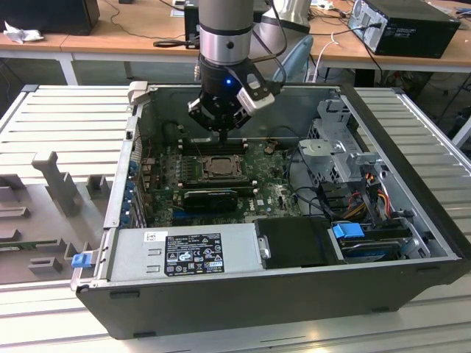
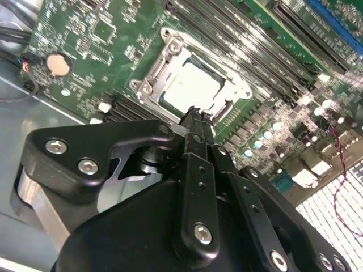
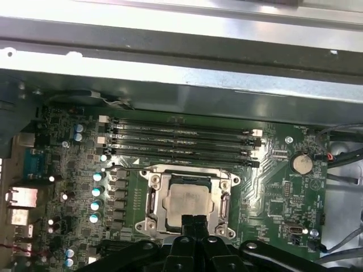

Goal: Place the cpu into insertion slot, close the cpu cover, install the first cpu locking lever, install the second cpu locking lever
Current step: 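Install the first cpu locking lever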

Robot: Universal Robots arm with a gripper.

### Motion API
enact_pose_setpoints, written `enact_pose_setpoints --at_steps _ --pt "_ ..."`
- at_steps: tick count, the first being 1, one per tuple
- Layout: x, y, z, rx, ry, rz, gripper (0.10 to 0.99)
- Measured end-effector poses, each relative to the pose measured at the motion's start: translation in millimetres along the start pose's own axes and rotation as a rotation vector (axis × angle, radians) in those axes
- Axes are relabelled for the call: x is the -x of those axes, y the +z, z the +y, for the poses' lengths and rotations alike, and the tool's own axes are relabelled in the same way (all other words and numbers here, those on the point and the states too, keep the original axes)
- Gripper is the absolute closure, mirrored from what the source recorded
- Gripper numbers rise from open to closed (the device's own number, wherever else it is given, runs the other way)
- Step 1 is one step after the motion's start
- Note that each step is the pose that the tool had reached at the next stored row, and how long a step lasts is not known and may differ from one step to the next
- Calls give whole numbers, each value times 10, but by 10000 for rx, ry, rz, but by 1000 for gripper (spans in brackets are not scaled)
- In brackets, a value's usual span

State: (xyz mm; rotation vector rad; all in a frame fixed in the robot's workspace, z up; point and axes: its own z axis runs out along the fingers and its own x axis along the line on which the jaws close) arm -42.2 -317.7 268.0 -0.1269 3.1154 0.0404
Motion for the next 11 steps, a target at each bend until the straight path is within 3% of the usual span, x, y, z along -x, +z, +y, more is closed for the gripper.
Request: enact_pose_setpoints --at_steps 3,5,6,9,11 --pt "-102 1 8 123 5 -11 980" --pt "-127 0 10 401 39 -36 980" --pt "-130 1 10 478 91 -44 980" --pt "-142 11 12 493 301 -57 980" --pt "-225 18 17 475 312 -54 980"
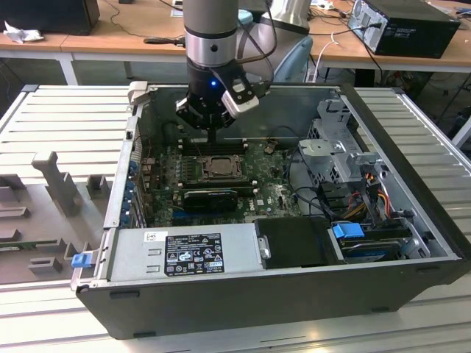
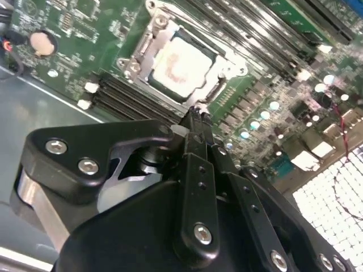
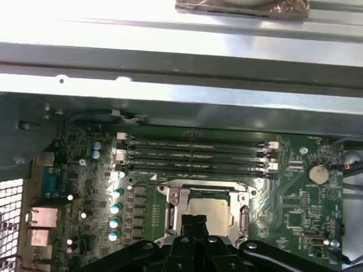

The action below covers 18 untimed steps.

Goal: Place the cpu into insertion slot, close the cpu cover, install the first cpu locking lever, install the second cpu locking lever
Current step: 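Install the first cpu locking lever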

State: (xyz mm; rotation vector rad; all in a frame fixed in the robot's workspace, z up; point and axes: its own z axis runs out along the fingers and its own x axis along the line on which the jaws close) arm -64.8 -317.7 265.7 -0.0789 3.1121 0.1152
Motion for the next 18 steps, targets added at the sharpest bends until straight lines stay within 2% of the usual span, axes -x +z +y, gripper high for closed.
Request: enact_pose_setpoints --at_steps 2,3,5,7,9,11,13,15,18 --pt "-108 7 5 -5 1 -1 980" --pt "-178 10 9 -6 0 0 980" --pt "-372 14 20 -5 1 -1 980" --pt "-487 24 47 -4 0 -2 980" --pt "-513 30 68 -6 0 1 980" --pt "-516 56 171 -7 -1 0 980" --pt "-515 71 218 -6 4 -1 980" --pt "-478 85 243 -6 11 -1 980" --pt "-365 91 237 -7 11 -1 980"
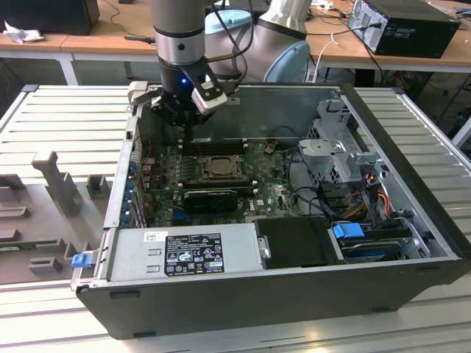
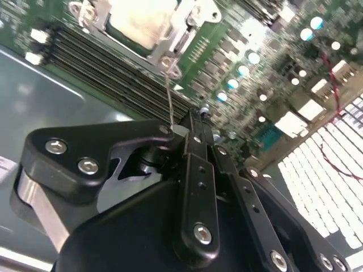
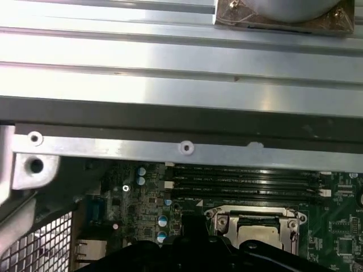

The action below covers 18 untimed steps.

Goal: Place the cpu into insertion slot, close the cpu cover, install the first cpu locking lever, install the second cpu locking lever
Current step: 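Install the first cpu locking lever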

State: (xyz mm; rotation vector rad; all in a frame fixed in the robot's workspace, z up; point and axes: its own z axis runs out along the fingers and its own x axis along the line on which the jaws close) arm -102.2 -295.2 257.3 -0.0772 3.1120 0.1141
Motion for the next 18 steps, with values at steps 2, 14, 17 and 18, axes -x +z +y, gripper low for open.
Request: enact_pose_setpoints --at_steps 2,14,17,18 --pt "40 3 -2 -1 3 1 980" --pt "223 30 -13 0 0 1 980" --pt "271 36 -16 0 2 0 980" --pt "285 38 -16 0 3 0 980"
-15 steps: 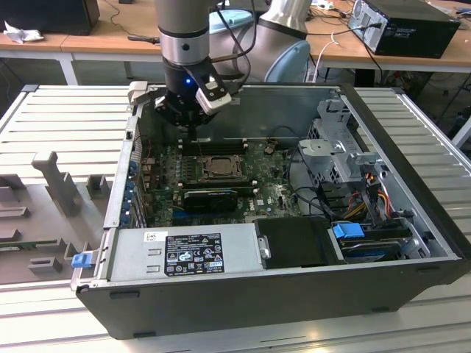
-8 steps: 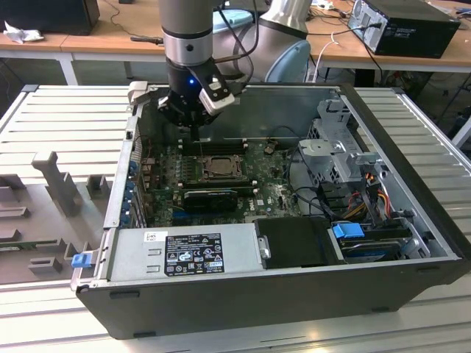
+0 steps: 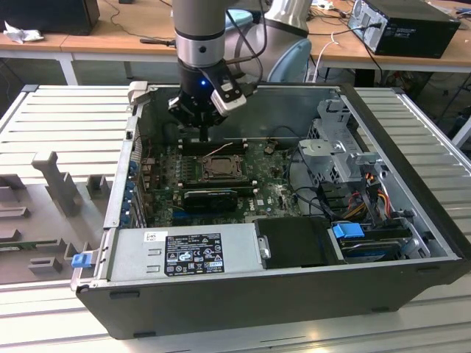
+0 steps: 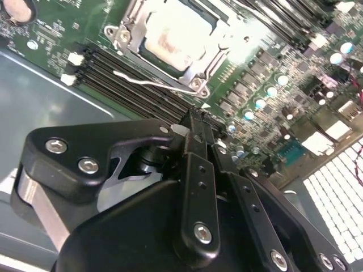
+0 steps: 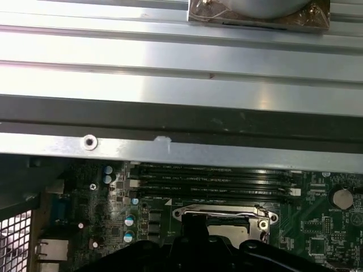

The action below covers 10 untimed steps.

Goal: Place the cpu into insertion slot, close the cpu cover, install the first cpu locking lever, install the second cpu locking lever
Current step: 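Install the first cpu locking lever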

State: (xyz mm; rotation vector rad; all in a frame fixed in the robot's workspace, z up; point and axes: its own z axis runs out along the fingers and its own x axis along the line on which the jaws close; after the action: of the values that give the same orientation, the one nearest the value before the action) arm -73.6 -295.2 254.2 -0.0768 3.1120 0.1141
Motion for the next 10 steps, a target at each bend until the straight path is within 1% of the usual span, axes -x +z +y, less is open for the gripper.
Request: enact_pose_setpoints --at_steps 3,7,8,9,10 --pt "57 11 -4 0 -2 1 980" --pt "182 42 -12 1 -2 0 980" --pt "219 50 -15 23 2 0 980" --pt "240 54 -17 167 4 -5 980" --pt "250 58 -18 255 6 -11 980"
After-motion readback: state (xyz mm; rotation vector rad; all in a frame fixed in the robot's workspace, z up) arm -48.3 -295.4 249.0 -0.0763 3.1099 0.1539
